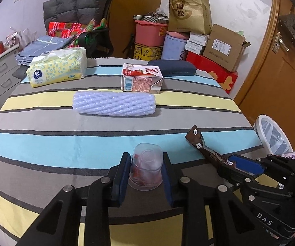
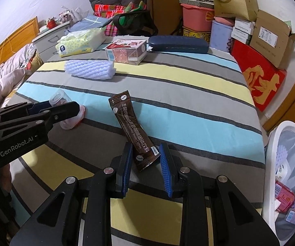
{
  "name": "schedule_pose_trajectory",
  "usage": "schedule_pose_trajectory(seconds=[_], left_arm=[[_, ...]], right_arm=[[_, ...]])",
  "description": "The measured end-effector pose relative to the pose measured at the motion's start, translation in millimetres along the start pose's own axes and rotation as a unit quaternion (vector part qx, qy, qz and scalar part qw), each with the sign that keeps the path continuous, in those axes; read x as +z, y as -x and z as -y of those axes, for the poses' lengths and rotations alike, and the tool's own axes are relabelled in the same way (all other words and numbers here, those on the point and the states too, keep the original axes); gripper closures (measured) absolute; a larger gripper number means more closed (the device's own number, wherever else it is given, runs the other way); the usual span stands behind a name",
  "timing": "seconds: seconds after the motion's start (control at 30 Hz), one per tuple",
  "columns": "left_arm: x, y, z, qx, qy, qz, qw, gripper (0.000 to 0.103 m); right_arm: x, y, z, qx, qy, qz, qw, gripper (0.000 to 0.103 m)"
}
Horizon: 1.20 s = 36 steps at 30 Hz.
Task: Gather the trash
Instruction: 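Carry the snack bar and clear cup with both tools over the white bin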
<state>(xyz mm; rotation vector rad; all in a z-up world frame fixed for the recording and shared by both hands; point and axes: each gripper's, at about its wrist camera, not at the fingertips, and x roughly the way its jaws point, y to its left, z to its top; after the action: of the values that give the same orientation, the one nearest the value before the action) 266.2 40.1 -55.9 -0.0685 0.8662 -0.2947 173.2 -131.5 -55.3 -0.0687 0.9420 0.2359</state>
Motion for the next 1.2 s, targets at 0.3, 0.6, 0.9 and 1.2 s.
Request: schedule_pose_trajectory(seconds=[0.3,0.6,0.9,1.2], left_arm=[[-0.9,9.7,5.4,0.001,-0.002,0.009,1.0,0.073],[-7.6,25.6,37.1,-0.012,-0.024,0.013,0.9996,0.073],[-7.9,39.2,80.2,-0.029,-0.052,0.022,0.998,0.073],[-6.8,50.5,140.6,-0.055,-0.092,0.035,0.9936,0.073]], right_arm=[[-0.6,2.4,3.4,0.004,-0.015,0.002,1.0,0.075],[-5.5,18.7,16.0,-0.001,-0.039,0.017,0.999,0.075],[-18.2,43.2,43.0,-0.02,-0.068,0.035,0.997,0.075],[-35.0,79.0,87.6,-0.05,-0.106,0.064,0.991,0.075]])
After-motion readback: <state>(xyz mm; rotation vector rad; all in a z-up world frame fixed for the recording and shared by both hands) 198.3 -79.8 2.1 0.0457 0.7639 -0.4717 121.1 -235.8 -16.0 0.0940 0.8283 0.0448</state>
